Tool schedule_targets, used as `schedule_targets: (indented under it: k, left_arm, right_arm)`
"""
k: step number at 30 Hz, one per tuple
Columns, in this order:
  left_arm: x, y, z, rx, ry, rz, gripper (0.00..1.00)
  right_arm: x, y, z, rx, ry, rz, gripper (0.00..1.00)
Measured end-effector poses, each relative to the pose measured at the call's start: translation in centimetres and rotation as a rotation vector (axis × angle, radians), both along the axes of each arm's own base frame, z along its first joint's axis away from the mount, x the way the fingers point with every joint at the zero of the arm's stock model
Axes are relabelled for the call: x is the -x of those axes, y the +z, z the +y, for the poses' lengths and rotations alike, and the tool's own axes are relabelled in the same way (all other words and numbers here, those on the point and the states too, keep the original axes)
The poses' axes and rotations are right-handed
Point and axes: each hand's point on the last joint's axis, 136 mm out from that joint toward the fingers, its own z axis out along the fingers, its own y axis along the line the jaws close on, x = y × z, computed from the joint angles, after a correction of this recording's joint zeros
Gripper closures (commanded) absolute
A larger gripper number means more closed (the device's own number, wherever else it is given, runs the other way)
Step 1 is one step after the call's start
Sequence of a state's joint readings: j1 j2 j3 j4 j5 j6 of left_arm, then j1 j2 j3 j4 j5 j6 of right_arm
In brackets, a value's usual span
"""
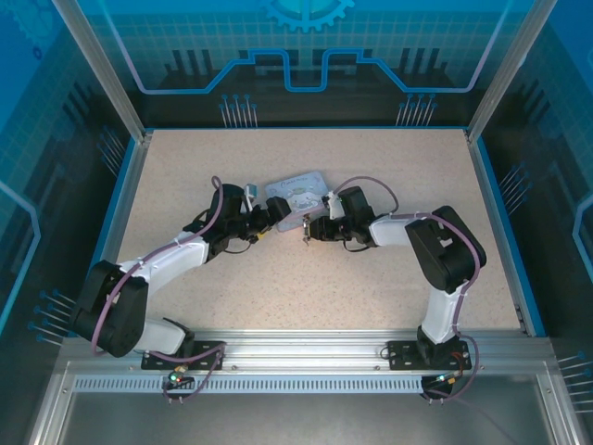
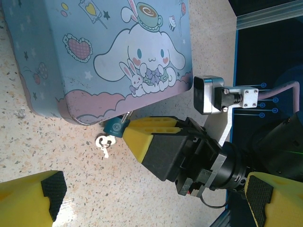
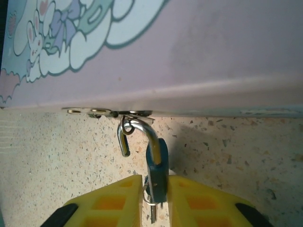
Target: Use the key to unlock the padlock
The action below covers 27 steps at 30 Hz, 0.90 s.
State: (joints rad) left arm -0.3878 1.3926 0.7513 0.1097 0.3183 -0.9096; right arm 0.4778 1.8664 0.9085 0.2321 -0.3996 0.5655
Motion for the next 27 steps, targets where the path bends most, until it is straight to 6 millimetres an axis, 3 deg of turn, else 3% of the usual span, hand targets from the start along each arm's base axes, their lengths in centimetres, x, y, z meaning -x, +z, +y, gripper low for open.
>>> schedule_targets:
  k: [17,27]
  left_arm:
    - [0.0,-0.1,0.0,0.0,0.0,0.001,0.01]
    - [-0.2,-0.1,0.3,0.0,0.009,0.001,0.01]
  right_arm:
    - [0.8,0.0,1.0,-0.002,0.016,0.013,0.7]
    - [0.0,-0.4,1.5,-0.004,-0.012,-0.019,0.68]
